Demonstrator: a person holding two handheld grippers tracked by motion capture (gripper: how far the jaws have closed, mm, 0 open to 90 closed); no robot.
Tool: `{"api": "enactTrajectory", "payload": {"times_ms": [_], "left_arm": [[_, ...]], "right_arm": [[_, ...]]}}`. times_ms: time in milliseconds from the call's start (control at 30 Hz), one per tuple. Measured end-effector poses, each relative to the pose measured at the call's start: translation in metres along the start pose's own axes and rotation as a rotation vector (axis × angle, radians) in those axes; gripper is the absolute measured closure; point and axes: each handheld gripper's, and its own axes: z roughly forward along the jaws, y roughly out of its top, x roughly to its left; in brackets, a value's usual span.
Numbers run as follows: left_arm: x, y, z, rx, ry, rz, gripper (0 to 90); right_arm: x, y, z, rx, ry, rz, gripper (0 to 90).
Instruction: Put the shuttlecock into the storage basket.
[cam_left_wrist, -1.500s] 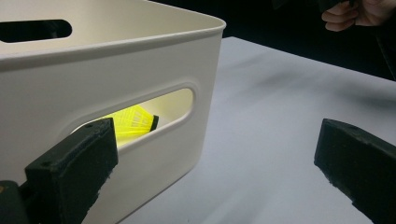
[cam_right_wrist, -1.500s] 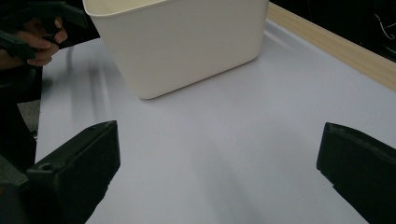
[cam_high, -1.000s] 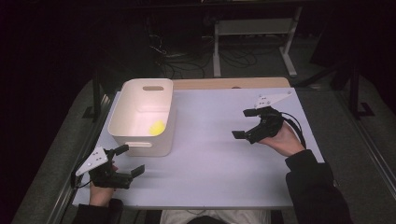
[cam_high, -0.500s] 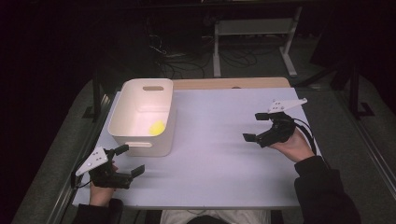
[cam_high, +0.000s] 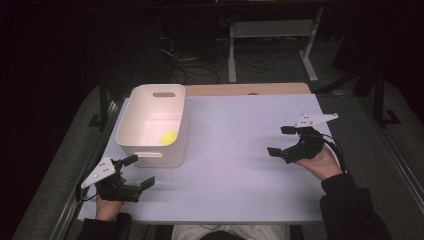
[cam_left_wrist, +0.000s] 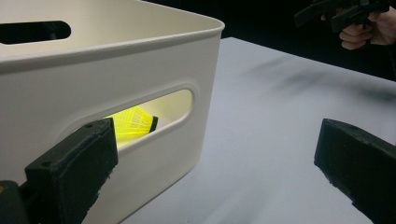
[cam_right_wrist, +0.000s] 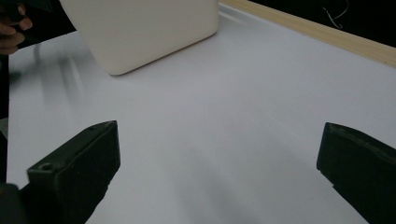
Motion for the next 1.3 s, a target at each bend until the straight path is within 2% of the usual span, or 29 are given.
{"api": "enactTrajectory", "payload": {"times_ms": [133, 333, 600, 1300], "left_arm": [[0.000, 0.000, 0.000, -0.002, -0.001, -0.001, 0.0], [0.000, 0.000, 0.000, -0.004, -0.001, -0.002, 0.0], [0.000, 0.000, 0.001, -0.004, -0.001, -0.005, 0.0], [0.000, 0.000, 0.000, -0.003, 0.001, -0.003, 0.0]], "right_arm": [[0.000, -0.006, -0.004, -0.002, -0.008, 0.008, 0.0], [0.001, -0.023, -0.016, -0.034, -0.024, 0.032, 0.0], [0.000, -0.042, -0.025, -0.062, -0.052, 0.048, 0.0], [-0.004, -0.075, -0.040, -0.033, -0.084, 0.080, 0.0]]}}
